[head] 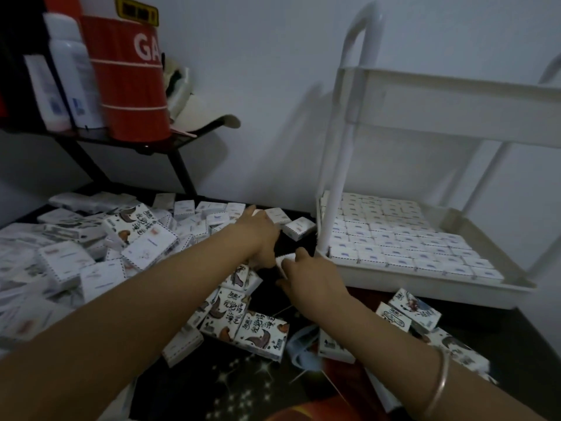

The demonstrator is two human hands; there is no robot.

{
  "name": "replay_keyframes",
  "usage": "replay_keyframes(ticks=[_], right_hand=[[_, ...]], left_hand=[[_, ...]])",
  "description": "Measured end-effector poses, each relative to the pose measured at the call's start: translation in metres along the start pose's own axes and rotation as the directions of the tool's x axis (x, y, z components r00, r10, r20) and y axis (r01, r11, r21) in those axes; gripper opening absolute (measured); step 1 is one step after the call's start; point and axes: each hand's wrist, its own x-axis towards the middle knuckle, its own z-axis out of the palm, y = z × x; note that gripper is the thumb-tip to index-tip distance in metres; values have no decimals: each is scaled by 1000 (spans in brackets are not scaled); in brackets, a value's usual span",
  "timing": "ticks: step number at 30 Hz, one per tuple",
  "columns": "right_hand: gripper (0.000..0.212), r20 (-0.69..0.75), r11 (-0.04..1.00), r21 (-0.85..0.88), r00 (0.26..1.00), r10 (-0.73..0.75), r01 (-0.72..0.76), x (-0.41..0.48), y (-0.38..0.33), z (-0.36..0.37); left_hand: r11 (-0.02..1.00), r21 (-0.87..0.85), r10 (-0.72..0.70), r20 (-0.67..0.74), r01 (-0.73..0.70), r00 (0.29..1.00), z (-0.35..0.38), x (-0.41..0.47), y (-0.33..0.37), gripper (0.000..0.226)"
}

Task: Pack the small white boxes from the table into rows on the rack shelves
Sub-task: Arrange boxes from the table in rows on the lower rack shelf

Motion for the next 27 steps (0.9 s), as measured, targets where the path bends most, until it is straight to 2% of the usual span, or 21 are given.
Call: replay_keyframes(ticks=[2, 4, 7, 9, 11, 14, 18, 23, 25, 27], right_hand=[[37, 1, 999, 34, 1000, 26, -26, -3, 2, -4], [32, 8, 998, 49, 1000, 30, -31, -6, 3, -4], [33, 4, 987, 150, 998, 57, -57, -13, 10, -1], [45, 18, 964, 253, 996, 82, -84, -17, 16, 0], [56, 46, 958, 273, 996, 80, -89, -21, 21, 2], [56, 59, 962, 263, 996, 68, -81, -30, 28, 2], [62, 21, 870, 484, 995, 96, -94, -43, 45, -13], [45, -18, 652, 751, 983, 181, -107, -70, 77, -40], [39, -16, 564, 817, 973, 228, -119, -83, 89, -47], [39, -21, 525, 840, 960, 280, -135, -96, 101, -50]], left_hand=[[993, 115, -30, 142, 14, 989, -1, 4, 5, 50], [987, 160, -36, 135, 14, 990, 1, 6, 7, 46], [993, 115, 31, 49, -37, 998, 7, 7, 5, 43], [996, 10, 89, -17, -89, 996, 11, 5, 2, 44], [985, -121, 111, -114, -125, 987, 12, 1, 1, 51], [936, -308, 78, -296, -172, 952, 11, -10, 3, 65], [862, -438, 13, -483, -254, 876, 2, -34, 11, 71], [671, -624, -33, -564, -400, 825, -23, -65, 28, 64], [553, -709, -38, -546, -437, 837, -31, -71, 40, 53], [397, -801, -14, -493, -447, 870, -37, -73, 53, 45]])
